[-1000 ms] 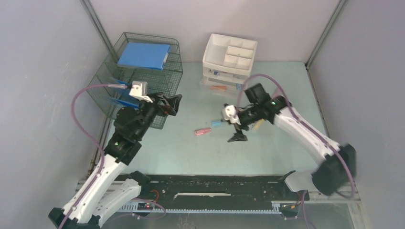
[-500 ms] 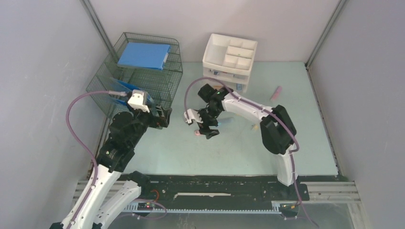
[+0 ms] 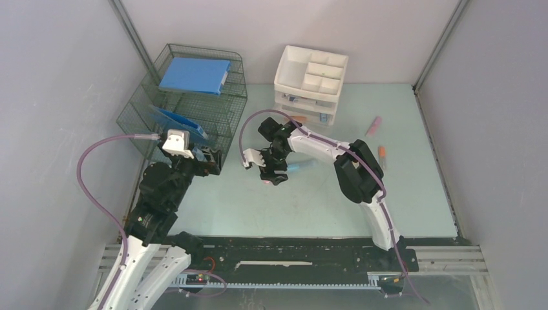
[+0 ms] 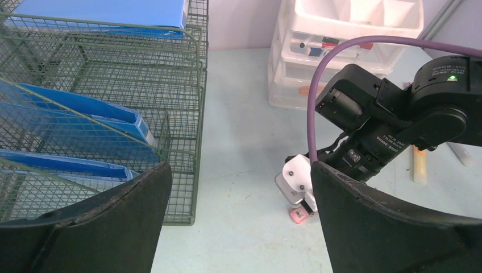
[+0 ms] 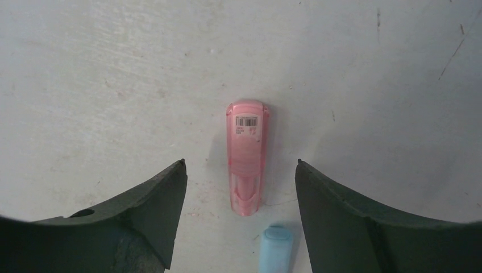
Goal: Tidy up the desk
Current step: Pick up the stationery from the center of the board.
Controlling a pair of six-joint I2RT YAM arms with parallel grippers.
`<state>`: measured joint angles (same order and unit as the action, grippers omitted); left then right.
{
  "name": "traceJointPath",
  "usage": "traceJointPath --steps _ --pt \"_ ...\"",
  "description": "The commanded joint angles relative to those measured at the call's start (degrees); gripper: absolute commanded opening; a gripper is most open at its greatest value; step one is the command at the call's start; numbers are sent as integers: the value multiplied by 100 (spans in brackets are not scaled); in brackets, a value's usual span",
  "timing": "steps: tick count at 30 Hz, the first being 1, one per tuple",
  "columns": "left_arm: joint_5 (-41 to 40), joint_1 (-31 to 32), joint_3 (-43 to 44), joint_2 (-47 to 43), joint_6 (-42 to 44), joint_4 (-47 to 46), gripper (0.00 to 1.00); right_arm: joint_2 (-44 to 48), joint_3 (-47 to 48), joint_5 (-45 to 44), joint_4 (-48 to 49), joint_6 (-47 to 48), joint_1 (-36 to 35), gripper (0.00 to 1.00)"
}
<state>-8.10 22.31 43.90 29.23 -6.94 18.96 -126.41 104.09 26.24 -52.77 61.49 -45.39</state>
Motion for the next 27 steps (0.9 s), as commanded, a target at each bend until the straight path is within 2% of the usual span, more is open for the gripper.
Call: traceJointPath --steps 1,9,16,27 --pt "-95 -64 -17 -33 167 -173 100 -151 239 -146 150 -262 -82 76" --pt "-87 -68 -22 -41 175 -169 100 -339 233 -400 185 -387 -154 61" --pt "-132 -68 -30 -48 183 -165 100 -307 44 -626 339 -385 -244 40" --pt "-197 -73 -39 -110 193 -164 100 -18 -163 -470 482 -620 -307 5"
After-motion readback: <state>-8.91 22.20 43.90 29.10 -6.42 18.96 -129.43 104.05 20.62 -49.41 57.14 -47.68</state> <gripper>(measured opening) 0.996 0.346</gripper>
